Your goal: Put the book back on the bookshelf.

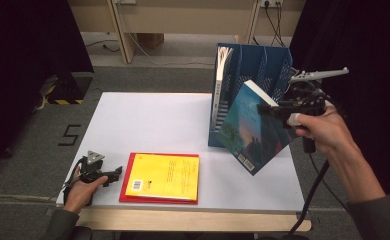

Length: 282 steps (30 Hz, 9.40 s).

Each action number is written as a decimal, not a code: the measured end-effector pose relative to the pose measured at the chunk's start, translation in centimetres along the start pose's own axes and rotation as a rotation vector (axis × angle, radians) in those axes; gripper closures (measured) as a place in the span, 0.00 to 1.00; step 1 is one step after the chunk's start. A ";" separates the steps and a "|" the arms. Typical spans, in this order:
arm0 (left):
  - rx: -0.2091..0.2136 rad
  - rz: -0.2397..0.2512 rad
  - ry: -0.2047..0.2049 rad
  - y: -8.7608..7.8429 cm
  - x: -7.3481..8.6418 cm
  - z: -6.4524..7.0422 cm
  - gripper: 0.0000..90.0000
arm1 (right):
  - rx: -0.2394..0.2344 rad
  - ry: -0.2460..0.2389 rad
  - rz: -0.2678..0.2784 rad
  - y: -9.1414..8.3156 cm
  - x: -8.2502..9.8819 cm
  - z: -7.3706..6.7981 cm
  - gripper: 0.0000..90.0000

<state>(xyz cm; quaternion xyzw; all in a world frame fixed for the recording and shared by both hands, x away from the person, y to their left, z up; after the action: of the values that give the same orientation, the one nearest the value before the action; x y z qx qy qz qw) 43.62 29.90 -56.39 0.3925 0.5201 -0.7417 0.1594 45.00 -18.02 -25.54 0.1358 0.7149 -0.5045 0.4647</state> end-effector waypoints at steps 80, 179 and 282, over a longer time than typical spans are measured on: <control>0.000 0.006 0.004 0.0 0.0 0.1 0.15 | 0.144 0.395 0.063 16.6 -3.9 10.9 0.61; 0.160 -0.051 0.084 -0.2 -0.2 8.6 0.37 | -0.339 0.466 -0.058 17.3 15.5 -10.9 0.62; -0.012 0.015 -0.054 0.1 -0.1 0.6 0.14 | 0.193 0.372 0.242 1.3 -2.2 11.2 0.83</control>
<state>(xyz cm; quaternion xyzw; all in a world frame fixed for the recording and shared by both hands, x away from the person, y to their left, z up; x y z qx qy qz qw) 43.50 29.32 -56.32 0.3751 0.5169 -0.7478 0.1814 52.95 -26.28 -25.23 0.3547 0.7153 -0.4776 0.3668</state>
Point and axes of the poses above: each handheld gripper's, and its own axes: y roughly forward along the jaws, x roughly out of its underside, z roughly to its right, the point moved 9 cm from there along y, roughly forward along the jaws, and after that the axes turned 12 degrees about x, right-handed, at the moved point
